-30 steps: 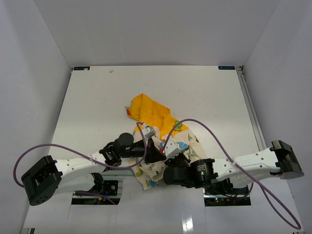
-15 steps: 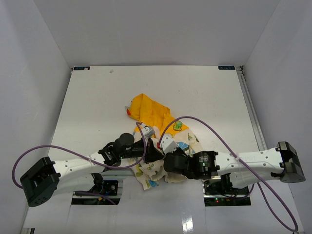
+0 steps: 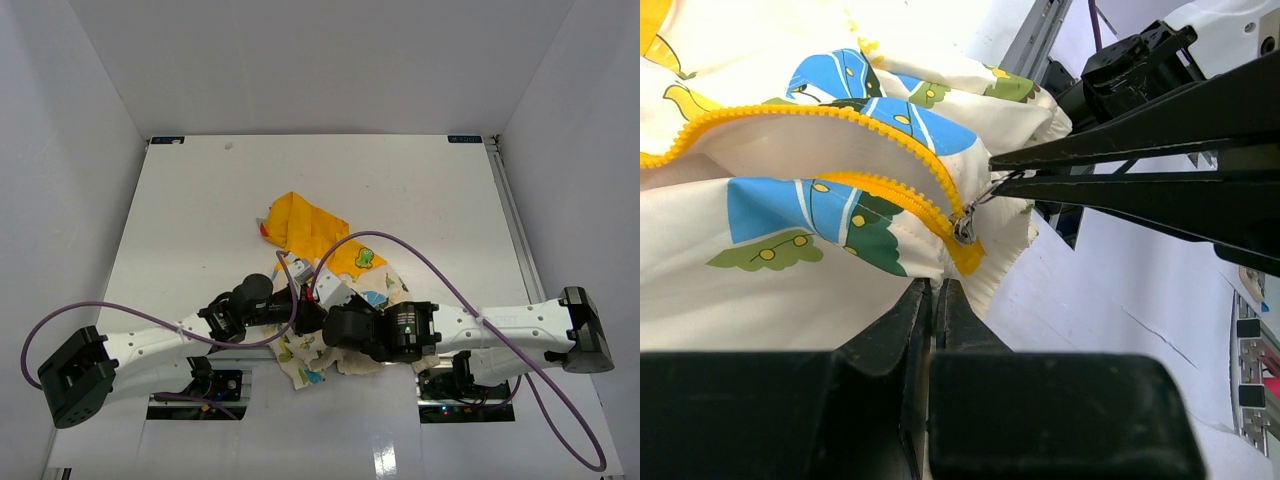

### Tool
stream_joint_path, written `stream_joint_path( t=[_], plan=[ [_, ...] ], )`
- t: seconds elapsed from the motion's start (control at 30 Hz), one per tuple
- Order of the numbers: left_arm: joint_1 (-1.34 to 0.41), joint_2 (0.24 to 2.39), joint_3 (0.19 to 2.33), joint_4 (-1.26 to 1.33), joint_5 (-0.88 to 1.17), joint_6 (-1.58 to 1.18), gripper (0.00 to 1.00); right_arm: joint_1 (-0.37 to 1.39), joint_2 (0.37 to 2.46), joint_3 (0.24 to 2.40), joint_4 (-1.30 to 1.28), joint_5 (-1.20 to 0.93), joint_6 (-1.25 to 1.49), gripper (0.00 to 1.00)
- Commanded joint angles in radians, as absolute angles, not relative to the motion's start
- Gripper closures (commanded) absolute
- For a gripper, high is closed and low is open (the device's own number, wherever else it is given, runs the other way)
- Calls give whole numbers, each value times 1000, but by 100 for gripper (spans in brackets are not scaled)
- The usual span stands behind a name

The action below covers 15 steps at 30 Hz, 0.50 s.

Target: Zip up the jacket

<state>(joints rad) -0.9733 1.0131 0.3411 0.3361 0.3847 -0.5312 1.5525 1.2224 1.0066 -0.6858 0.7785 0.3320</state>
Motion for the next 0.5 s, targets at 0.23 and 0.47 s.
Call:
stream_joint_path(
  t=[0.23,0.47],
  plan=[
    [-979,985,298,268,452,-528,100,1523,1185,924,-512,890,307,92],
    [-979,989,299,267,466,-550,100,1523,1209,900,-483,1057,294,92]
  ],
)
